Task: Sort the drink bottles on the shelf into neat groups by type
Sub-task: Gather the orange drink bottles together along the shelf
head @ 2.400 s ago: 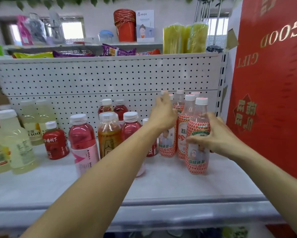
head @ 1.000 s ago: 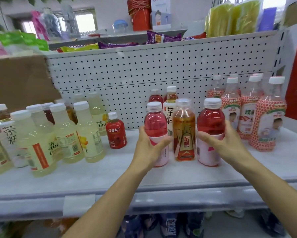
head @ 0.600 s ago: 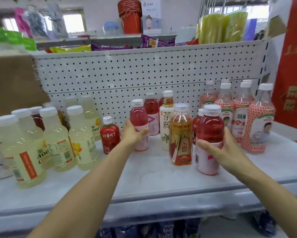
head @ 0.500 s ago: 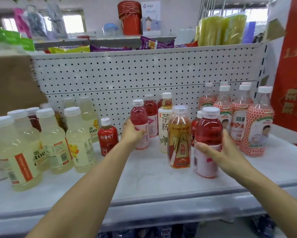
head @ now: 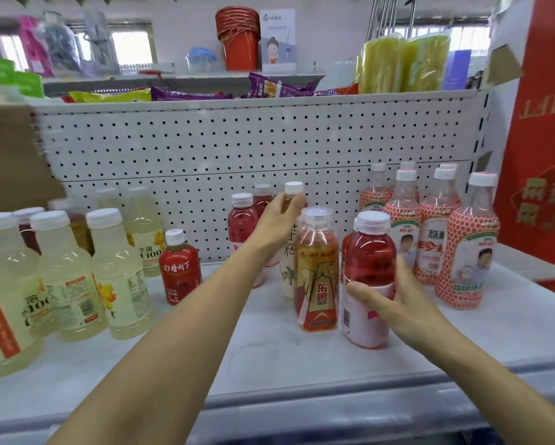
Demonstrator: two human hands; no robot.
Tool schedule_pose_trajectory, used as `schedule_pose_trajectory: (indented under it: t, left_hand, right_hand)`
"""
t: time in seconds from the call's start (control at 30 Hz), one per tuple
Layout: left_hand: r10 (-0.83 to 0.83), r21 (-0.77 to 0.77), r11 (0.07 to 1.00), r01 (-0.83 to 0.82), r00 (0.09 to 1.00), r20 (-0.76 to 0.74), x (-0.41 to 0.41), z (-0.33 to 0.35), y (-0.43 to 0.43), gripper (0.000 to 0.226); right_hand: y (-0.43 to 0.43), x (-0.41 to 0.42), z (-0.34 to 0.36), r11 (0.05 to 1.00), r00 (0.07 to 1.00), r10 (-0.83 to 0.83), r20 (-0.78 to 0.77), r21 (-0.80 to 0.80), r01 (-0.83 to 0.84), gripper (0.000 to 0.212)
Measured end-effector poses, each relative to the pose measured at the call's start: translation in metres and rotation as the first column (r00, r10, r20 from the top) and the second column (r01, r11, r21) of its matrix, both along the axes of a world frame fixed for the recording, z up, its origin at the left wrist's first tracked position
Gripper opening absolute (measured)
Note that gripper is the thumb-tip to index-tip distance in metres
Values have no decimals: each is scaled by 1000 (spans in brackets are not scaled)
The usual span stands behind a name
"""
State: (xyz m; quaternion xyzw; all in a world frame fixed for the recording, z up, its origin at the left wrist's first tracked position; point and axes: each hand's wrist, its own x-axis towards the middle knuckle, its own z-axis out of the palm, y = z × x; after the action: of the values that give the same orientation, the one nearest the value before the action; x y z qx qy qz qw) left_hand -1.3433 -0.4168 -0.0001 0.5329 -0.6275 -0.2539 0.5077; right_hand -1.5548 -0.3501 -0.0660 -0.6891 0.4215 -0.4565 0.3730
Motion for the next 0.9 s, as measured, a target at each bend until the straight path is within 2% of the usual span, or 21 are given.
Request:
schedule_pose_trajectory:
  t: [0.17,0.37,0.57,0.73,0.8,0.9]
  left_hand:
    - [84,-125,990,-70,990,115,13,-7,28,57]
    - [200,-183,968,-172,968,151,64,-12,74,49]
    - [317,-207,936,-286,939,132,91,-12,99,48]
    - [349,-193,926,-324,931,108,91,-12,104,52]
    - [357,-184,925,-333,927,117,89,-12,105,53]
    - [372,-166,921,-352,922,108,88,-13,105,59]
  right_hand:
    - [-6,-1,-2,1000,1000,15,-5,-10,-15,55]
    - [-17,6,-3,1000,1000,25,8,-13,-25,52]
    - [-22,33,1,991,991,134,16,11,-134,55]
    - [-27,75,-4,977,977,213,-5,25,-212,54]
    - [-33,88,-8,990,990,143,-11,2,-143,58]
    - [-47,97,-15,987,984,-131,-119,-111,118,74]
